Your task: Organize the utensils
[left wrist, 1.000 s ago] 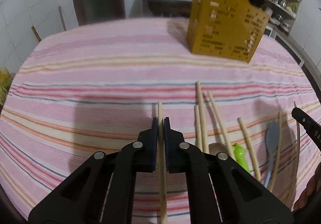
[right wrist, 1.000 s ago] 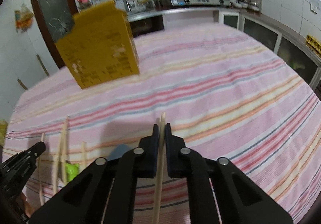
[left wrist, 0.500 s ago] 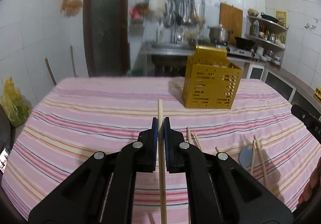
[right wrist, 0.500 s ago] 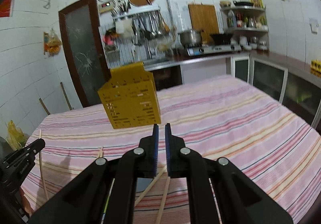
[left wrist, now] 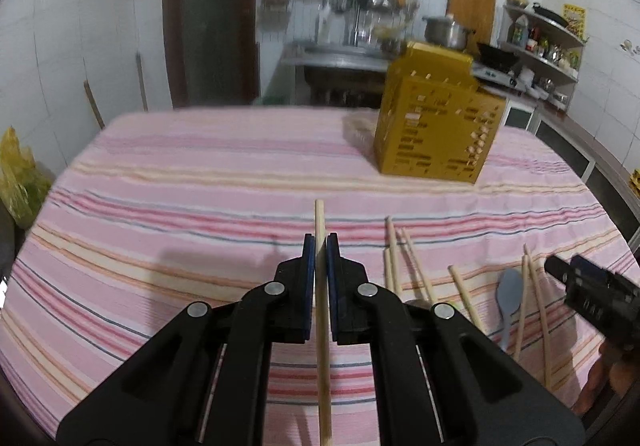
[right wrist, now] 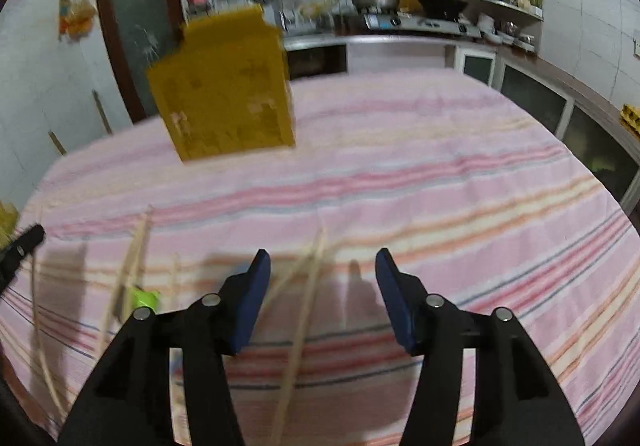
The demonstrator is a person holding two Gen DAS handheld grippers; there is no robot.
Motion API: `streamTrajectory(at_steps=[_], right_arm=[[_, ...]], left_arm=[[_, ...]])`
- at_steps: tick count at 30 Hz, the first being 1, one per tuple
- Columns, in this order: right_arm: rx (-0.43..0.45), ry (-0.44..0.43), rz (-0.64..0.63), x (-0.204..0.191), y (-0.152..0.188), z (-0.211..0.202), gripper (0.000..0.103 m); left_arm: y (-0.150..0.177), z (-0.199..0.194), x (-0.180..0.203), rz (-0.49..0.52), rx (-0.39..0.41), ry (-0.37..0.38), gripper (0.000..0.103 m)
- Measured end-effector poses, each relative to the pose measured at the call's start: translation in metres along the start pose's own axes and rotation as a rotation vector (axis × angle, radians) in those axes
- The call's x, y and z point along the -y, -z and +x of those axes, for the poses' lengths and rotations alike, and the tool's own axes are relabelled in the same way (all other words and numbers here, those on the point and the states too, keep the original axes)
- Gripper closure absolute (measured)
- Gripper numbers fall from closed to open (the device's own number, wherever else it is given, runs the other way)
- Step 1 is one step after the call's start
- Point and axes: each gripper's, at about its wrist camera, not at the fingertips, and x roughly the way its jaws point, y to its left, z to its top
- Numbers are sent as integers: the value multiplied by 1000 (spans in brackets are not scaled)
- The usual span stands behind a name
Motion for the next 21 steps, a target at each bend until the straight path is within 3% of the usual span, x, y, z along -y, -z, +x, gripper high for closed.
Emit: streamTrajectory(at_steps=[5,8,15,21], right_arm=[[-74,28,-9,1,7,14,68],[-105,31,-12,-3,7,26,71],[-134,73,-18,-14,-11,46,92],[-86,23,35,-8,-15,28,97]], left_arm=[[-5,20,-2,2,-55,6,98],[-3,27,0,9,-70,10,98],[-4,27,3,10,-63,16,98],[-4,20,1,7,-46,23,98]])
